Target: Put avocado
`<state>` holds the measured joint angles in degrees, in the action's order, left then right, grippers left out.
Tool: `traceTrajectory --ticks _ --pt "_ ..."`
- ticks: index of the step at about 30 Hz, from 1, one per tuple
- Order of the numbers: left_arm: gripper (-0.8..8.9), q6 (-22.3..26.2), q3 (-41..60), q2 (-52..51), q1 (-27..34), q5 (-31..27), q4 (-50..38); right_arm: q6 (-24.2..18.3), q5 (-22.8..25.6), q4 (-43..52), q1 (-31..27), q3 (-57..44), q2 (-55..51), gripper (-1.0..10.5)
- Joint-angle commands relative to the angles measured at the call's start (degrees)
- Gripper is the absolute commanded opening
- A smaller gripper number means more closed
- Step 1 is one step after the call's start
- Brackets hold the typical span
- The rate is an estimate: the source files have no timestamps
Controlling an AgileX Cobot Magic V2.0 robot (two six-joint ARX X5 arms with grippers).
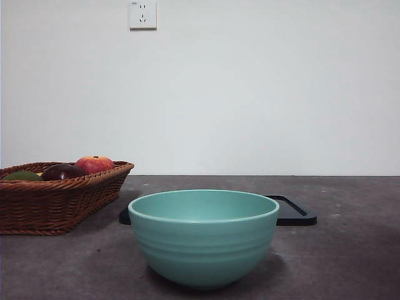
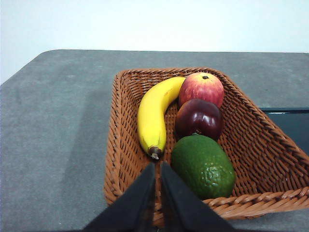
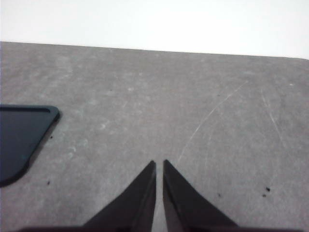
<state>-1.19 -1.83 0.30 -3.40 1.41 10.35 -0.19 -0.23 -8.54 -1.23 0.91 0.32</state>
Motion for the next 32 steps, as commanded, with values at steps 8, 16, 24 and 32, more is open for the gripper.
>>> traceTrajectory --ticks 8,16,24,32 --pt "0.17 -6.8 -2.3 -0.1 0.0 -0.2 -1.2 9.5 0.9 4.1 -0.1 1.2 0.0 0.1" --pt "0.17 -8.9 -15.8 5.7 0.0 -0.4 0.0 19.8 2.3 1.4 0.0 11.6 5.3 0.1" --pt "0.17 -8.9 -31.6 18.1 0.0 0.8 7.4 20.7 -7.5 -7.2 0.0 25.4 15.6 0.1" --pt "0.17 -8.8 -45.8 32.1 0.0 8.5 10.7 15.5 -18.4 -11.6 0.0 38.1 27.1 0.1"
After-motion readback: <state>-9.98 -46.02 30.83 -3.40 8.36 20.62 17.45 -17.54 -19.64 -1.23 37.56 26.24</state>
